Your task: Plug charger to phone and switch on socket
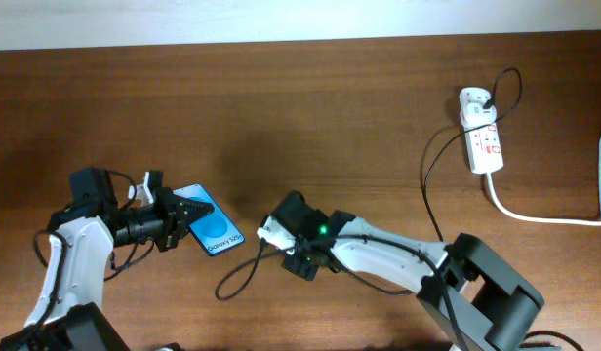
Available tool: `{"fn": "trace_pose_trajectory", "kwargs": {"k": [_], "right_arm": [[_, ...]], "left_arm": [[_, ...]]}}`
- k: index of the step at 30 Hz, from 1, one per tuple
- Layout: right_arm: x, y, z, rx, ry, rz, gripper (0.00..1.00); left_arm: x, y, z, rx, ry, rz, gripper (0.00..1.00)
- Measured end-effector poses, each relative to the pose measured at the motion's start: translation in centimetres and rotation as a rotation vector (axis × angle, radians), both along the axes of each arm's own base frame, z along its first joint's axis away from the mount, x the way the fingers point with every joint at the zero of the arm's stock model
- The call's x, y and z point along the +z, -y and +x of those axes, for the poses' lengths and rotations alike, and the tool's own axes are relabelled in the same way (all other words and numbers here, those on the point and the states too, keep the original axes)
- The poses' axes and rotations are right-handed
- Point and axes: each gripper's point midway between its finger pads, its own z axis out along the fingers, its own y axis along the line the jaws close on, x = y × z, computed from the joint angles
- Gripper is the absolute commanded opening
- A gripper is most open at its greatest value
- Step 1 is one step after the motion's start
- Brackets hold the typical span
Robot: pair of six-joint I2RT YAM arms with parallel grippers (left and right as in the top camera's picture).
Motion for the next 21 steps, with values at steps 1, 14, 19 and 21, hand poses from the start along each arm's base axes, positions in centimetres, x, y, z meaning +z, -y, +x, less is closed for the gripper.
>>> {"fn": "trace_pose_trajectory", "kwargs": {"k": [1,14,19,21], "right_arm": [[0.2,0.0,0.1,-0.023,-0.033,0.005,0.04],[16.8,-1.7,-2.5,-0.03,-0.466,0.675,0.04],[20.8,-3.4,-2.3,0.028,-0.504,0.848,0.04],[21.5,-3.8,-2.1,0.036,-0.515,0.88,0.04]], "left_arm": [[0.0,0.0,0.1,-0.003,0.008,0.004,0.0],[6.4,0.3,4.9,-0.162,0.668,-0.031,0.0],[8.4,0.2,5.7,-0.204,0.829,-0.031,0.0],[8.9,0.1,6.0,-0.205,0.85,-0.032,0.0]]}}
